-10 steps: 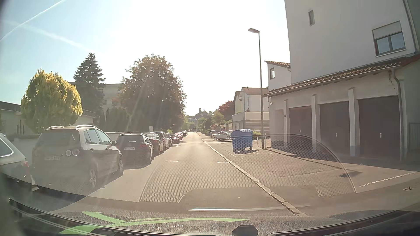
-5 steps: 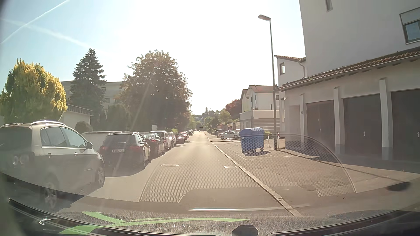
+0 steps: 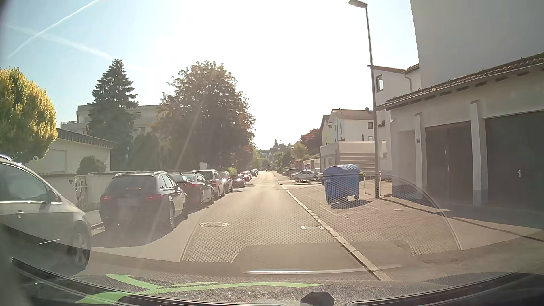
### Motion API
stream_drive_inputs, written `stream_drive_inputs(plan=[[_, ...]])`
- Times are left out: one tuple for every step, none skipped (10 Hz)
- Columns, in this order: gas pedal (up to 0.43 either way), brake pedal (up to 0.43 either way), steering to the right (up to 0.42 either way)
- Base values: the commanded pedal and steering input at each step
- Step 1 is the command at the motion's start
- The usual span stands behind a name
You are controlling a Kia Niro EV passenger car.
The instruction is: Follow the waypoints while adhering to traffic rules and regulations
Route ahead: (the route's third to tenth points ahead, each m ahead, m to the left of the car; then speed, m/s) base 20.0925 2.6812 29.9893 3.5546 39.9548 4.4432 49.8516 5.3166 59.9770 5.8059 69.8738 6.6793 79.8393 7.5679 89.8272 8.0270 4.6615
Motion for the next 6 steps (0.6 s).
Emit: stream_drive_inputs(plan=[[0.079, 0.000, -0.048], [0.079, 0.000, -0.049], [0.079, 0.000, -0.052], [0.079, 0.000, -0.052], [0.079, 0.000, -0.052], [0.079, 0.000, -0.051]])
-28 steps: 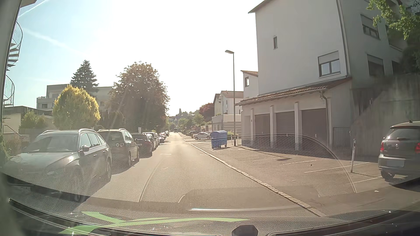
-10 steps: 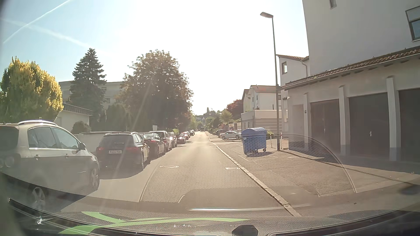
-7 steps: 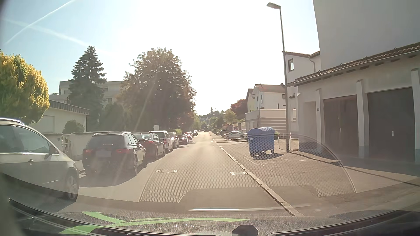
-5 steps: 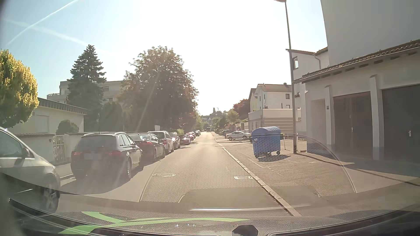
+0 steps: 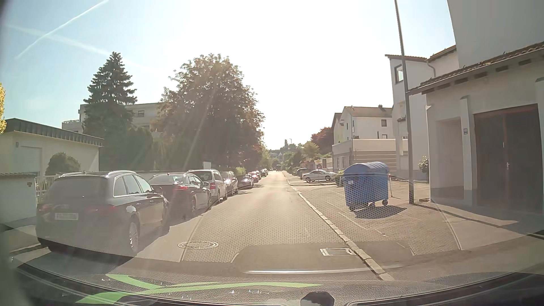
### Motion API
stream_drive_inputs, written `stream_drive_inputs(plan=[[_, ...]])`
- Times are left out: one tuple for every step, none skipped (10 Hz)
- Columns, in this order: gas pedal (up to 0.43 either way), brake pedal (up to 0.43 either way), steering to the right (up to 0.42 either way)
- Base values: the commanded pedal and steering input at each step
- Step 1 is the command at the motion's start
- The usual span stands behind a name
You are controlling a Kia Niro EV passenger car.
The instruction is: Follow the waypoints while adhering to traffic rules and regulations
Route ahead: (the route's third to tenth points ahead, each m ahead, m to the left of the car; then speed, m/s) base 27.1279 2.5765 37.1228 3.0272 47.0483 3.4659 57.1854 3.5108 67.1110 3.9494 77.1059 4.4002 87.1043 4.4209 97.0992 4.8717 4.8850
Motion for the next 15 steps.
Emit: stream_drive_inputs(plan=[[0.079, 0.000, -0.050], [0.079, 0.000, -0.050], [0.079, 0.000, -0.050], [0.067, 0.000, -0.045], [0.067, 0.000, -0.035], [0.067, 0.000, -0.025], [0.067, 0.000, -0.017], [0.079, 0.000, -0.012], [0.079, 0.000, -0.007], [0.079, 0.000, -0.007], [0.079, 0.000, -0.011], [0.079, 0.000, -0.012], [0.079, 0.000, -0.011], [0.079, 0.000, -0.012], [0.079, 0.000, -0.012]])
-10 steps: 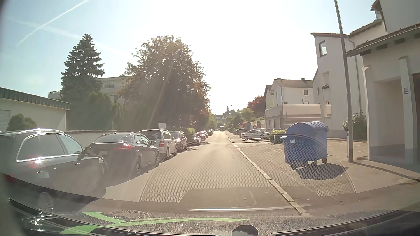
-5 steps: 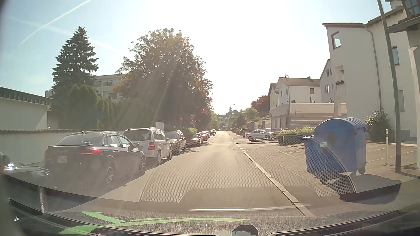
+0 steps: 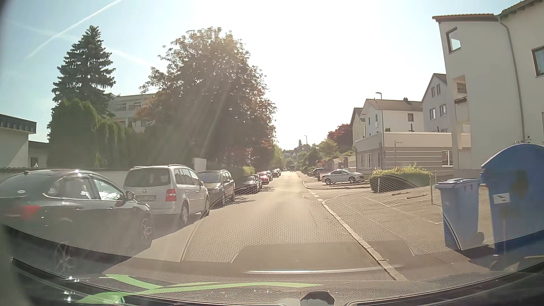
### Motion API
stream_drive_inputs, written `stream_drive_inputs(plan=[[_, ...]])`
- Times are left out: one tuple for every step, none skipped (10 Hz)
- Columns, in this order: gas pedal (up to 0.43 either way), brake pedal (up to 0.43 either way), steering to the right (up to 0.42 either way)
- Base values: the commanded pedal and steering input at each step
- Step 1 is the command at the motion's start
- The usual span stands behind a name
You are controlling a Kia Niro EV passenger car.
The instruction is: Follow the waypoints while adhering to traffic rules and regulations
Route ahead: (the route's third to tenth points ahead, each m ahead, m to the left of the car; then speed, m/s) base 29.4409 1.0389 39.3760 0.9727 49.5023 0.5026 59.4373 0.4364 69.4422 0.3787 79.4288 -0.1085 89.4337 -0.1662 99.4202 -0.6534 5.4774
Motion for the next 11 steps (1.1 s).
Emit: stream_drive_inputs(plan=[[0.079, 0.000, -0.012], [0.079, 0.000, -0.011], [0.079, 0.000, -0.012], [0.079, 0.000, -0.012], [0.079, 0.000, -0.011], [0.079, 0.000, -0.012], [0.079, 0.000, -0.012], [0.079, 0.000, -0.012], [0.079, 0.000, -0.012], [0.079, 0.000, -0.012], [0.079, 0.000, -0.012]])
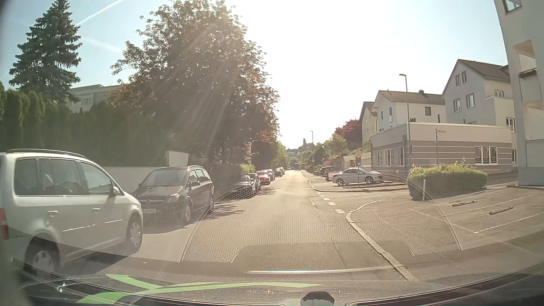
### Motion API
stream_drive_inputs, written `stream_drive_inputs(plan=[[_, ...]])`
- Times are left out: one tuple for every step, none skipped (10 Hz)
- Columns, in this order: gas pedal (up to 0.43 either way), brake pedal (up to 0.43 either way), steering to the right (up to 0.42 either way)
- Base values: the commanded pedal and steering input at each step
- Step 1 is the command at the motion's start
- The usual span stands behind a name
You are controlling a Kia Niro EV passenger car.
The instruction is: Follow the waypoints while adhering to traffic rules and regulations
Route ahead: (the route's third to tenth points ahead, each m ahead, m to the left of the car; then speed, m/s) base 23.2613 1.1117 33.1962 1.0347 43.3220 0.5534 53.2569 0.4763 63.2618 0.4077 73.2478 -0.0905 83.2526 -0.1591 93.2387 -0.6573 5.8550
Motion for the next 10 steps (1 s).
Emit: stream_drive_inputs(plan=[[0.079, 0.000, -0.012], [0.079, 0.000, -0.012], [0.079, 0.000, -0.011], [0.079, 0.000, -0.009], [0.079, 0.000, -0.005], [0.079, 0.000, 0.000], [0.079, 0.000, 0.002], [0.079, 0.000, 0.002], [0.079, 0.000, 0.004], [0.079, 0.000, 0.007]])
